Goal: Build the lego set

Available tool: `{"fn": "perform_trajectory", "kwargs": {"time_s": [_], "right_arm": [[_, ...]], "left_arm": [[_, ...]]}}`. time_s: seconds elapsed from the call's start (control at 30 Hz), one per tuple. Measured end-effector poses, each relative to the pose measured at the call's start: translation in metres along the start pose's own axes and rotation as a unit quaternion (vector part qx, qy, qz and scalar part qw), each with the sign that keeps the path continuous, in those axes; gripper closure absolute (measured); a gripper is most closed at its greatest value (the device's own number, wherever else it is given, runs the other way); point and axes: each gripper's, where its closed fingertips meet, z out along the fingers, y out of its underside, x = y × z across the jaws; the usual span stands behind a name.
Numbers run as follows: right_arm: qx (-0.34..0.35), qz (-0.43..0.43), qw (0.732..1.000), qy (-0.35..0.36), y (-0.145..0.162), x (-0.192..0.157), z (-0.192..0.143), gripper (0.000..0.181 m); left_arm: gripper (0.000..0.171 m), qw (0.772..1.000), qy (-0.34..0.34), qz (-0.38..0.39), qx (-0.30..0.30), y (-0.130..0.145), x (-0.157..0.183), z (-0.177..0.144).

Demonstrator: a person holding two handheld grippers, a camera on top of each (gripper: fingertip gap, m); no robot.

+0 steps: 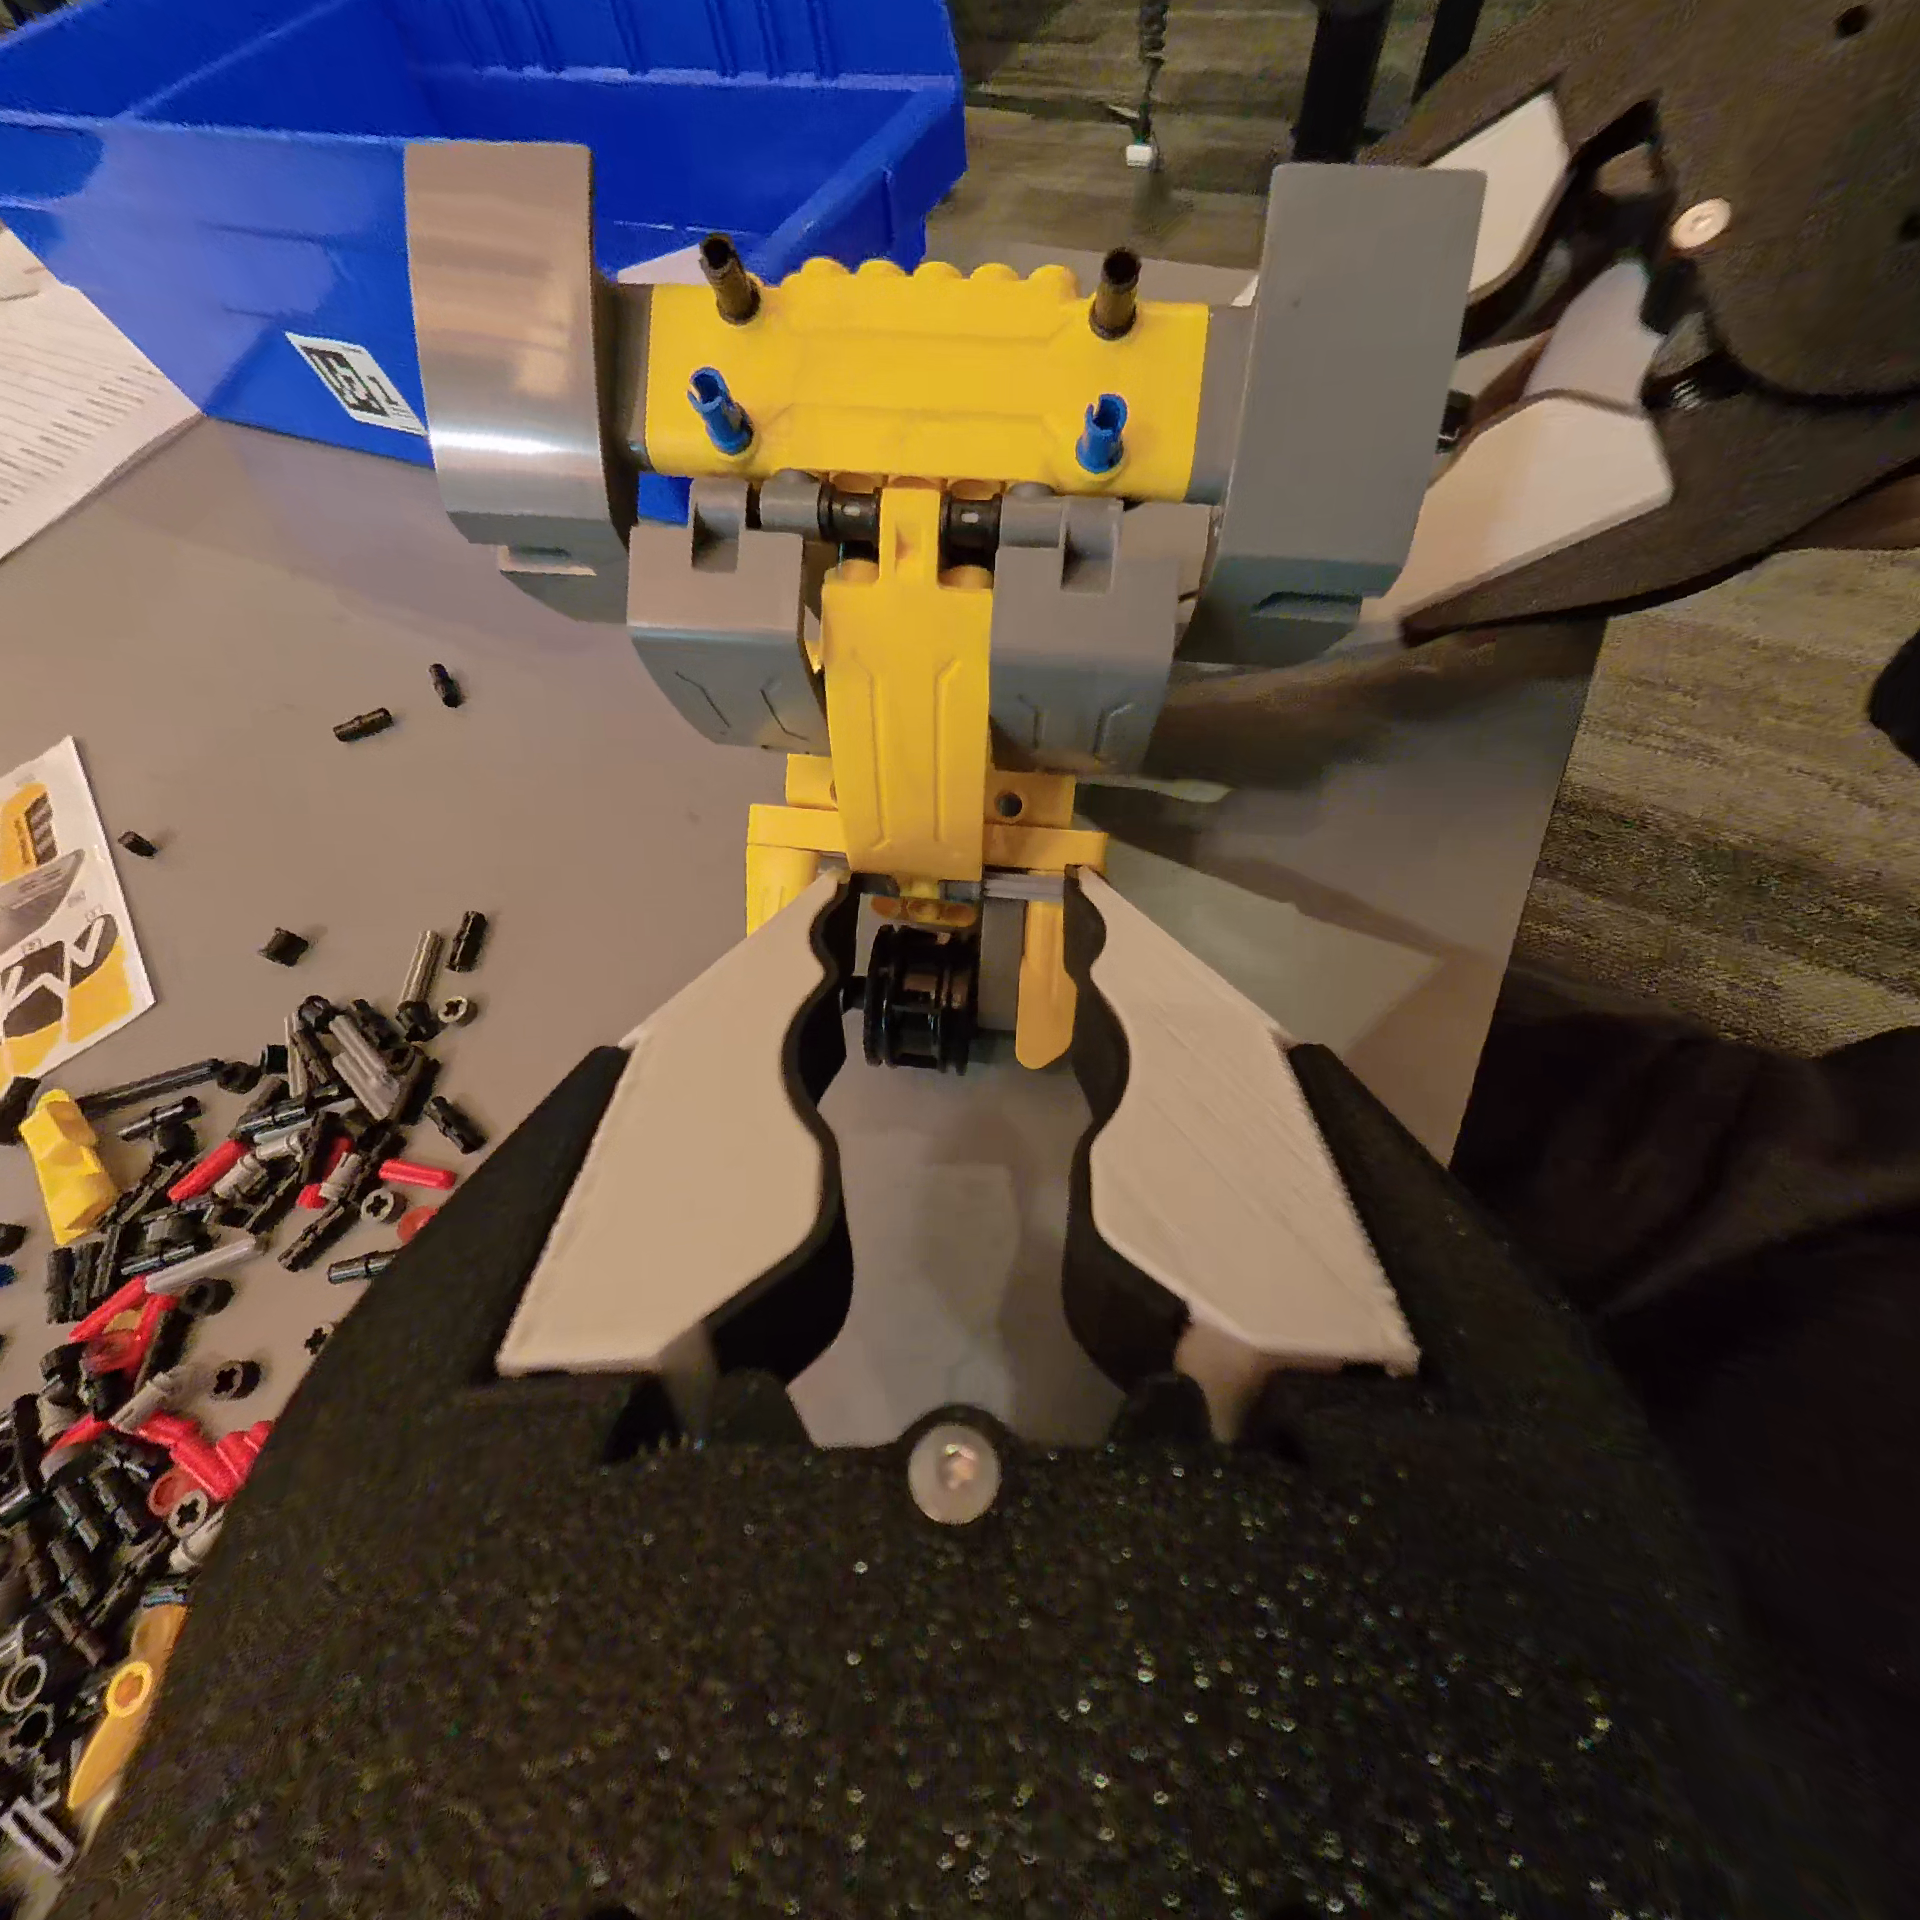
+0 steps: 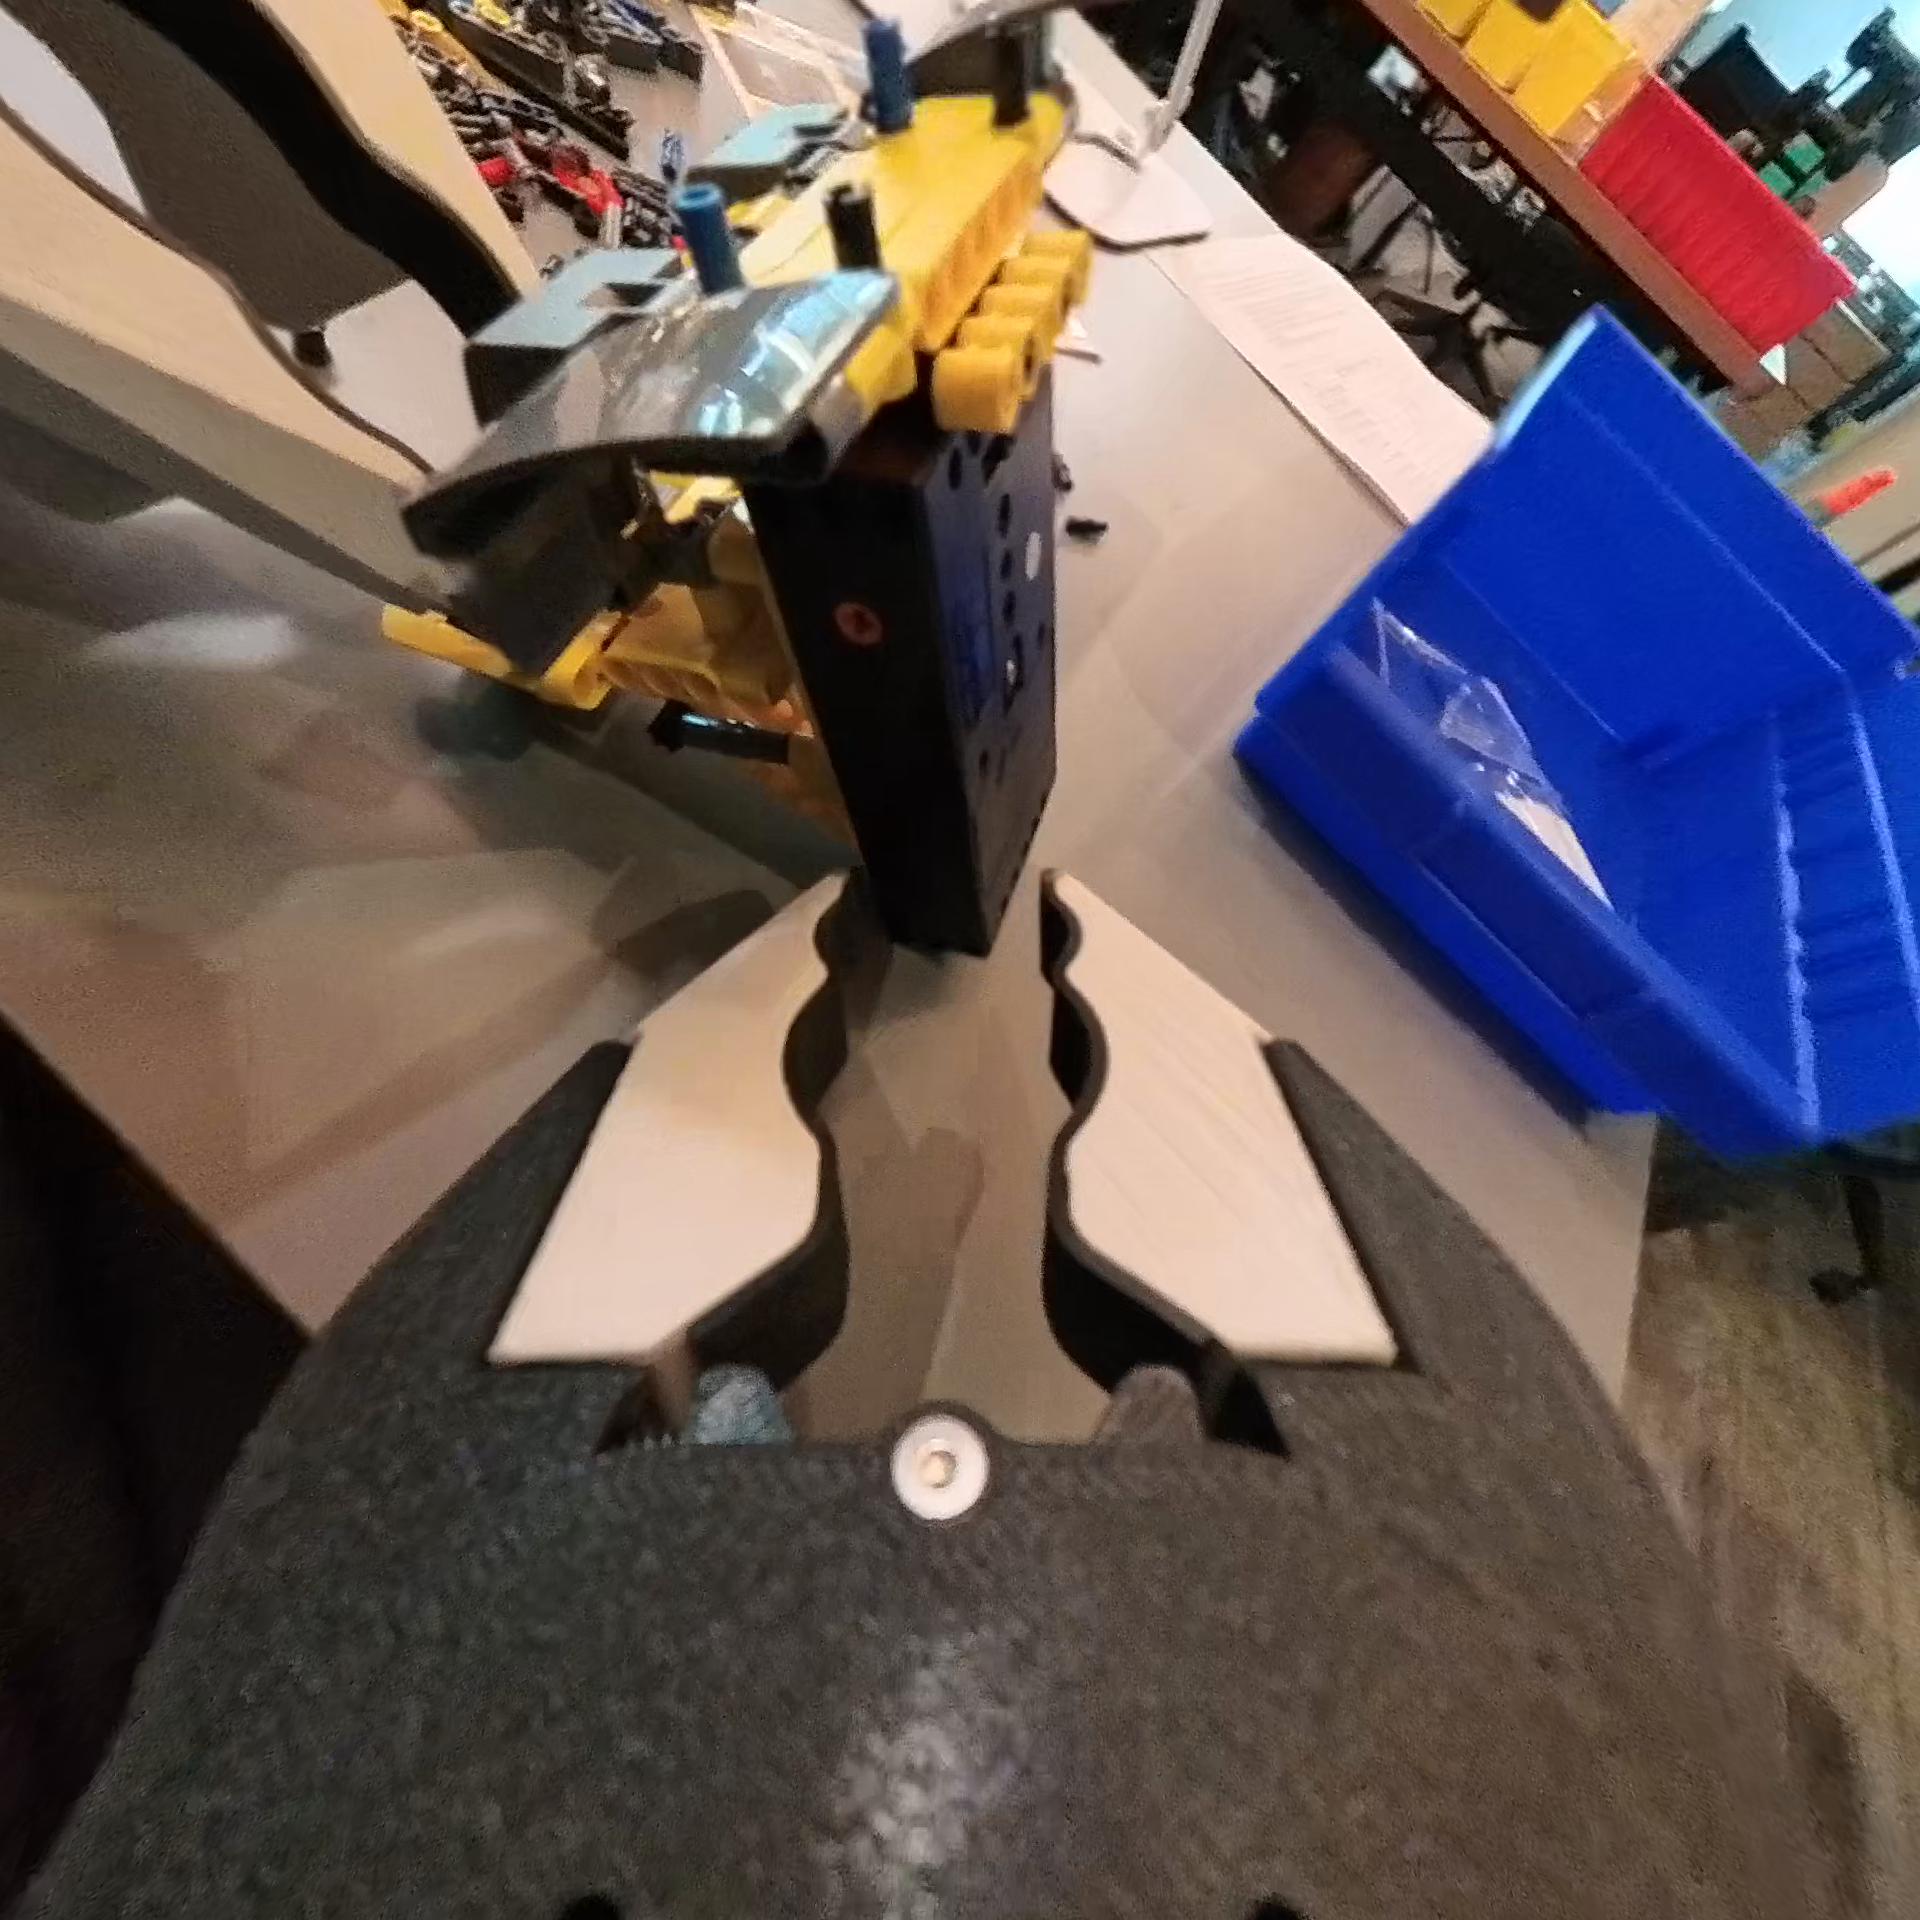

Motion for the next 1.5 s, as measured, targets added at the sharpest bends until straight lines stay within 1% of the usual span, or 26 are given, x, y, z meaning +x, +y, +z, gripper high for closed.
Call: {"fn": "perform_trajectory", "kwargs": {"time_s": [0.07,0.13,0.2,0.27,0.3,0.37,0.4,0.47,0.57,0.6,0.67,0.73,0.8,0.87,0.97,1.07,1.1,1.2,1.37,1.47,1.5], "right_arm": [[-0.004,0.018,1.000,0.016,0.005,0.000,-0.014,0.146],[0.002,0.037,0.999,0.032,0.008,-0.006,-0.028,0.146],[0.027,0.059,0.997,0.028,0.004,-0.025,-0.038,0.147],[0.068,0.080,0.994,0.009,-0.008,-0.049,-0.044,0.148],[0.086,0.085,0.993,0.007,-0.014,-0.058,-0.045,0.149],[0.108,0.082,0.991,0.020,-0.021,-0.066,-0.043,0.154],[0.113,0.082,0.990,0.024,-0.024,-0.067,-0.041,0.156],[0.125,0.089,0.988,0.012,-0.030,-0.072,-0.035,0.158],[0.124,0.081,0.989,0.011,-0.032,-0.072,-0.028,0.160],[0.121,0.075,0.990,0.014,-0.032,-0.071,-0.027,0.163],[0.125,0.067,0.990,0.021,-0.034,-0.067,-0.027,0.167],[0.128,0.063,0.990,0.020,-0.037,-0.065,-0.027,0.169],[0.125,0.066,0.990,0.018,-0.039,-0.062,-0.026,0.172],[0.118,0.069,0.991,0.018,-0.038,-0.061,-0.023,0.173],[0.110,0.071,0.991,0.024,-0.036,-0.060,-0.020,0.173],[0.108,0.078,0.991,0.017,-0.036,-0.063,-0.018,0.173],[0.105,0.078,0.991,0.019,-0.035,-0.063,-0.017,0.173],[0.097,0.071,0.992,0.029,-0.033,-0.062,-0.016,0.175],[0.093,0.066,0.993,0.026,-0.033,-0.061,-0.015,0.176],[0.091,0.062,0.994,0.027,-0.032,-0.060,-0.015,0.176],[0.089,0.057,0.994,0.029,-0.032,-0.060,-0.015,0.177]], "left_arm": [[0.133,1.000,-0.002,-0.008,-0.001,0.000,0.000,0.000],[0.133,1.000,-0.001,-0.025,-0.002,0.000,0.000,0.000],[0.133,0.999,0.003,-0.049,-0.003,0.000,0.001,0.000],[0.133,0.997,0.003,-0.074,-0.003,0.000,0.002,0.000],[0.133,0.997,0.004,-0.082,-0.003,-0.001,0.003,0.000],[0.133,0.995,0.014,-0.094,-0.001,-0.002,0.009,-0.001],[0.133,0.995,0.028,-0.100,0.000,-0.002,0.014,-0.002],[0.133,0.991,0.059,-0.117,-0.001,-0.001,0.025,-0.004],[0.133,0.989,0.089,-0.119,-0.006,0.002,0.035,-0.009],[0.133,0.990,0.084,-0.116,-0.008,0.004,0.033,-0.010],[0.133,0.992,0.082,-0.101,-0.005,0.004,0.032,-0.014],[0.133,0.995,0.062,-0.081,0.003,0.003,0.025,-0.016],[0.134,0.999,0.033,-0.040,0.009,0.003,0.013,-0.018],[0.134,1.000,0.013,0.008,0.001,0.005,0.005,-0.016],[0.137,0.997,0.036,0.067,-0.015,0.012,0.010,-0.009],[0.157,0.995,0.023,0.098,0.016,0.001,0.004,-0.009],[0.159,0.994,0.025,0.107,0.015,0.001,0.003,-0.008],[0.159,0.990,0.044,0.133,0.009,0.004,0.004,-0.004],[0.159,0.978,0.055,0.199,0.042,-0.001,0.006,-0.002],[0.159,0.972,0.078,0.219,0.038,0.002,0.013,0.001],[0.160,0.971,0.072,0.225,0.039,0.002,0.012,0.002]]}}
